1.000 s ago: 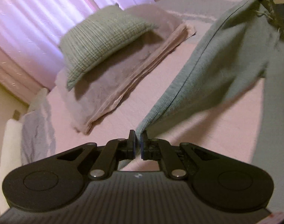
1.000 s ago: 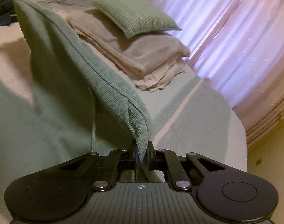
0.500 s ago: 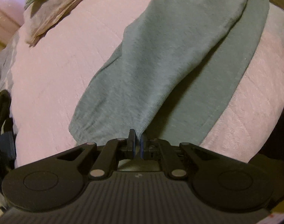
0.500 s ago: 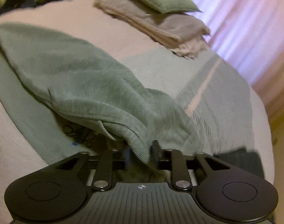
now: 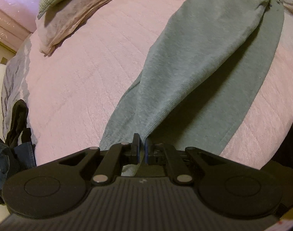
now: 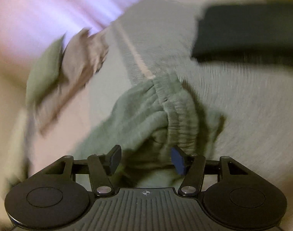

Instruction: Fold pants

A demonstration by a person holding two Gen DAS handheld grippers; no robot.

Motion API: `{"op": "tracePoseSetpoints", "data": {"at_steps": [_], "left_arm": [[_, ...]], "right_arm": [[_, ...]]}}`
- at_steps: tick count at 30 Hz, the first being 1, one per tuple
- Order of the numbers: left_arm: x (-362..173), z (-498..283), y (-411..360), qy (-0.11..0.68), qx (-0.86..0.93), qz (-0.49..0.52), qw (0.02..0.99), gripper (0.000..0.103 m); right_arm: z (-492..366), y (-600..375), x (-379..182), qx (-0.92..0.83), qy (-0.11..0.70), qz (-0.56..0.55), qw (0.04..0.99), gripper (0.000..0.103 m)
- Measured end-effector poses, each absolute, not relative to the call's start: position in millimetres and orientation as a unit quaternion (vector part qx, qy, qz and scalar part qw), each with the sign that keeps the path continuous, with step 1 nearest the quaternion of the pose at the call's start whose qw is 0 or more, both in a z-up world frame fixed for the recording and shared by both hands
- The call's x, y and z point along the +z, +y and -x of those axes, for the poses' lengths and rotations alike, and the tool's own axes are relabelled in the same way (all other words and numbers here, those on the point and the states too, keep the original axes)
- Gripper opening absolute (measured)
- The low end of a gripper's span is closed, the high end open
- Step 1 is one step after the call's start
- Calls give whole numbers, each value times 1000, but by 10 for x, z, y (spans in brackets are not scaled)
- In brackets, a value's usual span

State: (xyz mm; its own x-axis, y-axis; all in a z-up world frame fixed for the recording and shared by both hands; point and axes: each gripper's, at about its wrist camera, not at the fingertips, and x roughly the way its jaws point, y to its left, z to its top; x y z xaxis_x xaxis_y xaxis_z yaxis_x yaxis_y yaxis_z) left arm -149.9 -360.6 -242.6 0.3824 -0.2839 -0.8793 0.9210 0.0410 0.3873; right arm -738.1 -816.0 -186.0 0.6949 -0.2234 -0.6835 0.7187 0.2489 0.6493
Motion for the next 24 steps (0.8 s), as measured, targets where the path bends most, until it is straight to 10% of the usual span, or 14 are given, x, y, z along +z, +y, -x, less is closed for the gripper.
{"op": "tracePoseSetpoints", "data": {"at_steps": [12,15,24], "left_arm": [[-2279,1428,-3438,313,-480,-515,637,3],[-2299,1415,-3388,319,-486,-512,633,3],[-2166,1239,-3431,323,-492,-478,652,3]], "right_arm": [[7093,-8596,-1840,-356,251,-659,613,66],[6981,-8580,-1925,-363,305,-646,599,13],[6333,-8963,-800,-311,306,-533,724,8]]}}
